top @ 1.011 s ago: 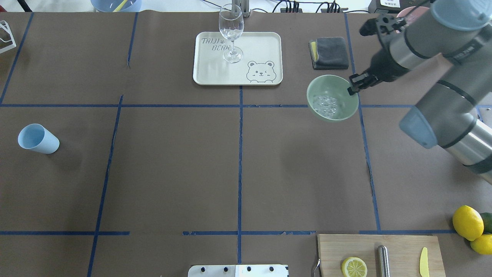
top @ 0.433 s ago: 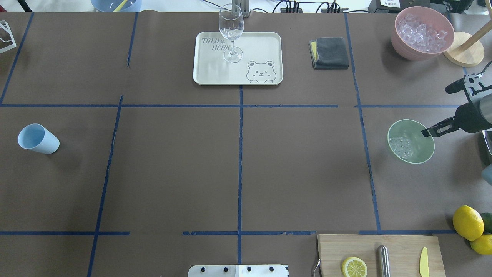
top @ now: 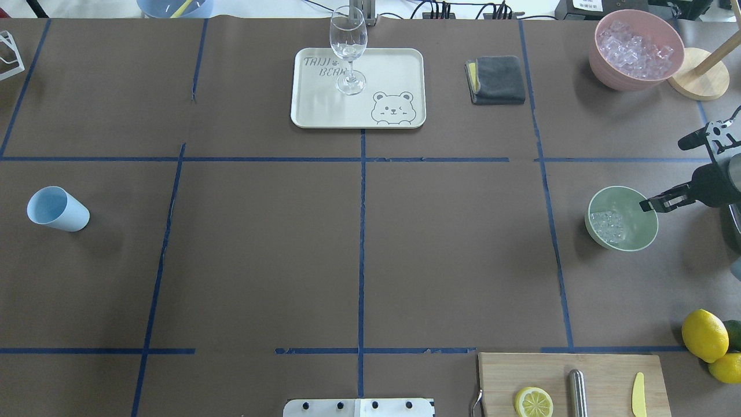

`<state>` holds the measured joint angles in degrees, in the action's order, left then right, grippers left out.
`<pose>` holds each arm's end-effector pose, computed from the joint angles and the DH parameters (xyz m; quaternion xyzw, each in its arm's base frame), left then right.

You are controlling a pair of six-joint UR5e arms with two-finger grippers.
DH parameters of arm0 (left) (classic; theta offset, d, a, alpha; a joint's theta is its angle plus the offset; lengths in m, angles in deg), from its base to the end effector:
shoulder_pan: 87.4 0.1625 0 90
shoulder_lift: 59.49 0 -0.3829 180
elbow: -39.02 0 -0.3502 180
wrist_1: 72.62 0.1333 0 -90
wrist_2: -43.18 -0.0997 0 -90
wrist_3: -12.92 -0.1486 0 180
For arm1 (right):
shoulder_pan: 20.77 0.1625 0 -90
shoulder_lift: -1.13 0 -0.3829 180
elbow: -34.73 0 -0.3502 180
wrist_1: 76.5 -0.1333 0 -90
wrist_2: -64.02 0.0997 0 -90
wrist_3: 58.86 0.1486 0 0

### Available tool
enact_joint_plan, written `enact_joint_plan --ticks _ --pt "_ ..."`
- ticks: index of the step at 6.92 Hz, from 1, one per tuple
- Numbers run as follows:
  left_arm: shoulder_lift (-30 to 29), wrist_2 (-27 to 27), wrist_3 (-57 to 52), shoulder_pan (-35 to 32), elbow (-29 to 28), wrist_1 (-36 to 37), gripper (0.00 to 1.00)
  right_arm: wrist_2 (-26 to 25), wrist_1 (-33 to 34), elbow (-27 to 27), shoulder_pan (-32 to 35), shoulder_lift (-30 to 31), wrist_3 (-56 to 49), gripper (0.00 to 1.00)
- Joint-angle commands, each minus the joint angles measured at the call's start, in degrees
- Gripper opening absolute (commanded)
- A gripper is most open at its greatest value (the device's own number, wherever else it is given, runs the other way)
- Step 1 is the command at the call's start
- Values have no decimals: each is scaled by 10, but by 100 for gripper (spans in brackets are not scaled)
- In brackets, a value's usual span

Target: Pour ice into bowl

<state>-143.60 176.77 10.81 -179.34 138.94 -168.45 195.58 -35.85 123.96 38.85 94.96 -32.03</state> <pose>-0.0453 -0.4254 0.6077 0.0928 0.3669 0.0333 0.9250 -0.2090 -0.4252 0.5814 0.1554 -0.4584 -0.1618 0.8600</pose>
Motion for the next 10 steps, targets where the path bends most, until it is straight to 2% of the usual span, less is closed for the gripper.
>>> enact_joint_plan --ticks 1,2,3,4,6,7,8,9,10 --pt "-1 0 0 -1 -1 -1 100 -5 -2 6 2 -4 0 100" --pt "-1 0 0 -1 -2 -1 100 0 12 6 32 -5 -4 100" --pt "-1 0 0 0 -2 -1 100 6 66 22 70 -12 -12 100" --pt "-1 0 0 -1 -2 -2 100 3 143 35 107 -15 -101 100" --pt "-1 0 0 -1 -2 -1 100 -2 396 126 209 -15 -296 100" --pt "-1 0 0 0 -2 -1 100 -11 514 148 275 -28 -377 100" --pt "0 0 0 0 -2 -1 100 -30 548 148 291 -22 -389 100" --pt "1 0 0 0 -2 -1 100 -13 551 142 291 21 -381 100" --pt "1 0 0 0 -2 0 100 26 550 136 291 41 -383 100"
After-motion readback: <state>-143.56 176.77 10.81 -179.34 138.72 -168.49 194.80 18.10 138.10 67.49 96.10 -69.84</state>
